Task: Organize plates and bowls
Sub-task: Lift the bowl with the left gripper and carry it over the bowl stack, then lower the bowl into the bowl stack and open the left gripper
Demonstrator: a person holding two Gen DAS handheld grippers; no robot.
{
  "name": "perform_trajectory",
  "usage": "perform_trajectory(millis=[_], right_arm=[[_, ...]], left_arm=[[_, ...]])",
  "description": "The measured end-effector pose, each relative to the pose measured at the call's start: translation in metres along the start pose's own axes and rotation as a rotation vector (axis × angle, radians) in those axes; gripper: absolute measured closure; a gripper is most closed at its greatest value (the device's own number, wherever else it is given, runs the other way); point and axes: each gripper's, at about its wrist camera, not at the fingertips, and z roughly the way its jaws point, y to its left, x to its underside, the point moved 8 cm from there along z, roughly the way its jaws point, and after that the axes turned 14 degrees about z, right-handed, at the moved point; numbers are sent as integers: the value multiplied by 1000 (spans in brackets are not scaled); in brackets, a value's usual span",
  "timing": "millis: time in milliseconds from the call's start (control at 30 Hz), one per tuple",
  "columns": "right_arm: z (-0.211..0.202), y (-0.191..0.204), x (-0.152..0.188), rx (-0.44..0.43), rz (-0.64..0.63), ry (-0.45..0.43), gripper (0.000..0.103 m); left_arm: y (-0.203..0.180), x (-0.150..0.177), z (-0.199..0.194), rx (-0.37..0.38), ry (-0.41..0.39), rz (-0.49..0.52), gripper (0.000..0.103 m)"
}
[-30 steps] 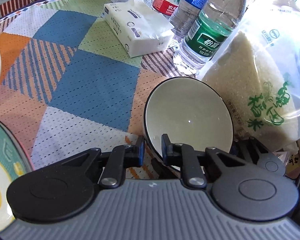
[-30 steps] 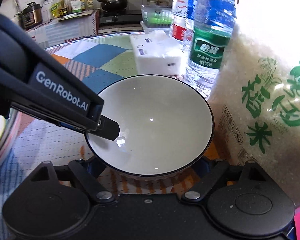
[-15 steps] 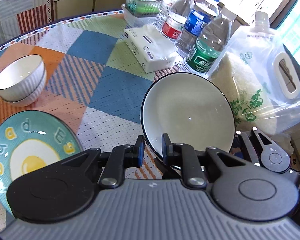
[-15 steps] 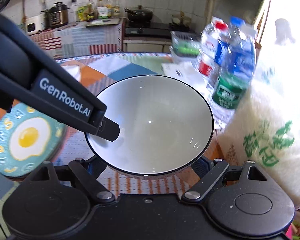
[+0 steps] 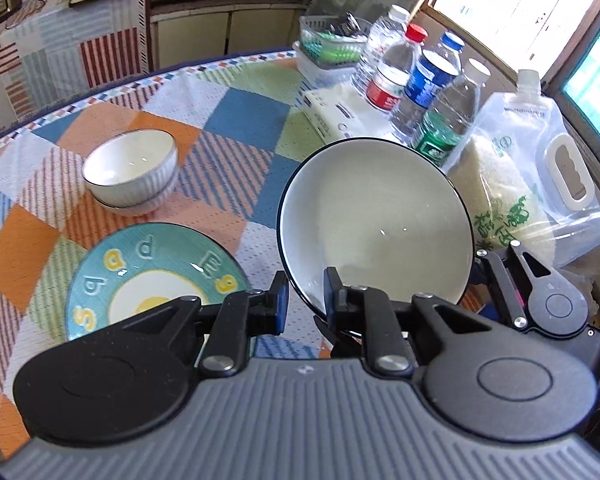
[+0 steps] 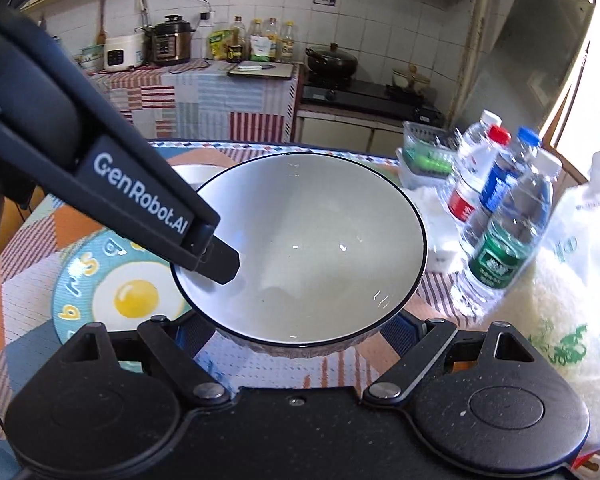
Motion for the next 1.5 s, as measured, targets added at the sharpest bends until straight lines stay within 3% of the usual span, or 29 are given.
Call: perform_trajectory(millis=[167,433,667,933,1067,1200,1500], right_arm=[[3,27,-28,-45,-52,-17,13],[45,76,-83,-170,-162,-18,13],[82,107,-104,-226,-310,8,13],[134,124,-116,-323,-306,105,13],[154,129,-112,-356,-325,170,13],[177,131,-110,-337,-293,256,13],[197,124,-99,-295,-269,334,13]], left_arm=[[31,-11,-22,-64,-35,-23,86],[102,-35,-30,-183,-59,-93,86],[144,-39,-9,-204,-11,-128,85],[190,-43,31,-208,66,-169,85],[212,-40,54,-175,113,-219,85],[225,-39,81,-137,161,-278,85],[224,-36,109,-158,212,-277,83]])
